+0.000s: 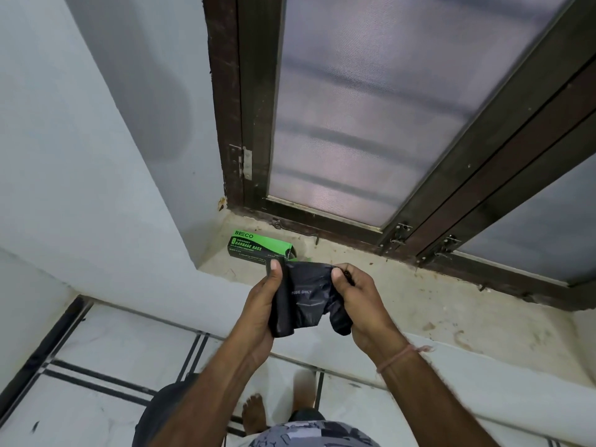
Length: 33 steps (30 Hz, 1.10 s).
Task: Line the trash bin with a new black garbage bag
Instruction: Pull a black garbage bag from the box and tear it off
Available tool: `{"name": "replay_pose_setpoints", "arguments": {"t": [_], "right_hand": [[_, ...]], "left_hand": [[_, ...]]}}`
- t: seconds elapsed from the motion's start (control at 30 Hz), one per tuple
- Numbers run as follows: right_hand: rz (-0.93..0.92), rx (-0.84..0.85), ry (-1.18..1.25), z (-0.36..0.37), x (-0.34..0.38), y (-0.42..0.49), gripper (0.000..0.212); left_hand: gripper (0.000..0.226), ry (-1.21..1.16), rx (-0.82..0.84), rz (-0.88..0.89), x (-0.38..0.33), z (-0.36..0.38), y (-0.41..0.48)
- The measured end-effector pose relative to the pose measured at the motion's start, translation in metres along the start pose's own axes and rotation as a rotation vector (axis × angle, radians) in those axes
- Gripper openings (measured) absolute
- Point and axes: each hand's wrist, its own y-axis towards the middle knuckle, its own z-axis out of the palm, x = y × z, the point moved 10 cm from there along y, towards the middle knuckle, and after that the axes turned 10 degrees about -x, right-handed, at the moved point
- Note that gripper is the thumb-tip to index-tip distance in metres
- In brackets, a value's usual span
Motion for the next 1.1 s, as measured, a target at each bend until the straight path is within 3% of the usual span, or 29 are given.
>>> {"name": "replay_pose_setpoints", "arguments": {"t": [0.2, 0.4, 0.67, 0.93, 1.1], "right_hand": [[0.02, 0.165, 0.03, 0.018, 0.01, -0.009, 0.031], [0.029, 0.041, 0.011, 0.01, -0.002, -0.001, 0.023], [0.036, 0.135, -0.008, 0.025, 0.008, -0.008, 0.031], [0.036, 0.024, -0.051, 0.016, 0.001, -0.002, 0.019], [0.032, 0.147, -0.032, 0.03, 0.004, -0.009, 0.029]], "left_hand": [[0.058, 0.029, 0.046, 0.013, -0.002, 0.003, -0.006], [0.061, 0.02, 0.045, 0.018, -0.004, 0.001, -0.004], [0.061, 0.009, 0.052, 0.01, -0.005, 0.002, -0.007], [0.068, 0.003, 0.008, -0.019, -0.006, -0.006, -0.007], [0.061, -0.015, 0.028, -0.012, -0.007, -0.003, -0.01]]}}
